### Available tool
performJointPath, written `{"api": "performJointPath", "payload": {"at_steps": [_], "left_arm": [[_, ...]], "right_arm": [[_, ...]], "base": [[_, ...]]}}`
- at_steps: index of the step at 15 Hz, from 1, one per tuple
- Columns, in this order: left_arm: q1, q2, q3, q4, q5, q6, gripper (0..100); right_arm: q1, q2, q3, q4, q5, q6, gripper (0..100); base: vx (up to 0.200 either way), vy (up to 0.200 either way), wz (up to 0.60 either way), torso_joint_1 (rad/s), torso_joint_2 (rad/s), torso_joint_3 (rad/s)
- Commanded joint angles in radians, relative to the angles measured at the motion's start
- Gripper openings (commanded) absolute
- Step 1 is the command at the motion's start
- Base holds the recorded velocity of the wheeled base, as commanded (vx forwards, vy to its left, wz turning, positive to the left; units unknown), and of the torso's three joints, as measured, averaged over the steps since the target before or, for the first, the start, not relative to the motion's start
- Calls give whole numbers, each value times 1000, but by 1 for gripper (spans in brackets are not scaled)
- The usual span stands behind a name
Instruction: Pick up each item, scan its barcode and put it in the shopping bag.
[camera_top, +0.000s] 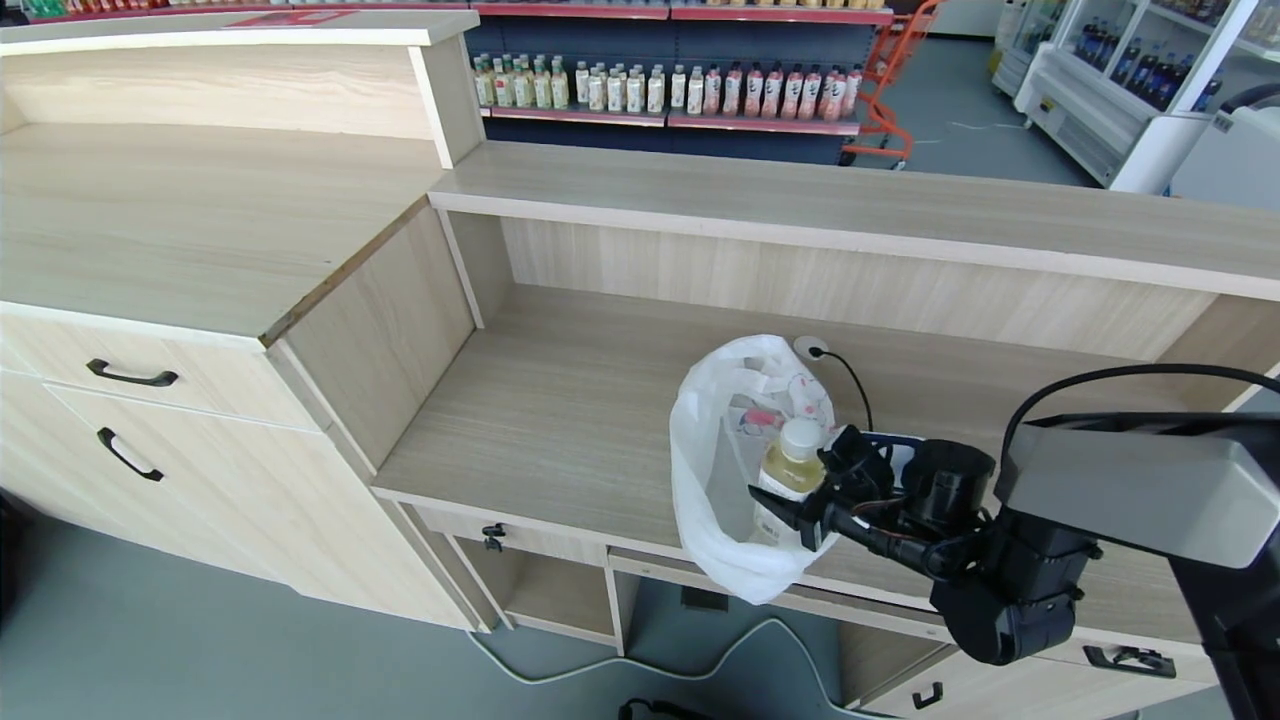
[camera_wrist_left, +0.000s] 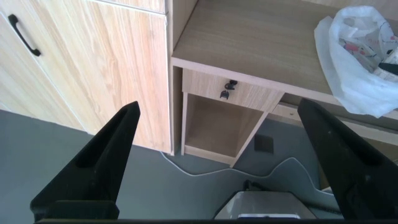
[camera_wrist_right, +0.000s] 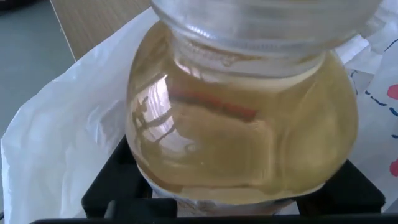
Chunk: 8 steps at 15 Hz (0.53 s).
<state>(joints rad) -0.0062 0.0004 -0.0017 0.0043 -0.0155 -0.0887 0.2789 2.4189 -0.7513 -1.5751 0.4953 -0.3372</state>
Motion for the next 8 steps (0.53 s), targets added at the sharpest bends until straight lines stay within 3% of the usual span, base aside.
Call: {"api": "performJointPath", "payload": {"at_steps": [1, 5, 8], "left_arm": [[0, 0, 0, 0, 0, 0, 100], [0, 0, 0, -1, 0, 0, 100], [0, 0, 0, 0, 0, 0, 100]], "right_arm": [[-1, 12, 1, 4, 0, -2, 100], [-9, -37, -7, 4, -1, 20, 100], [-60, -201, 18, 58, 28, 115, 100]], "base": [[0, 0, 0, 0, 0, 0], [0, 0, 0, 0, 0, 0], [0, 0, 0, 0, 0, 0]]}}
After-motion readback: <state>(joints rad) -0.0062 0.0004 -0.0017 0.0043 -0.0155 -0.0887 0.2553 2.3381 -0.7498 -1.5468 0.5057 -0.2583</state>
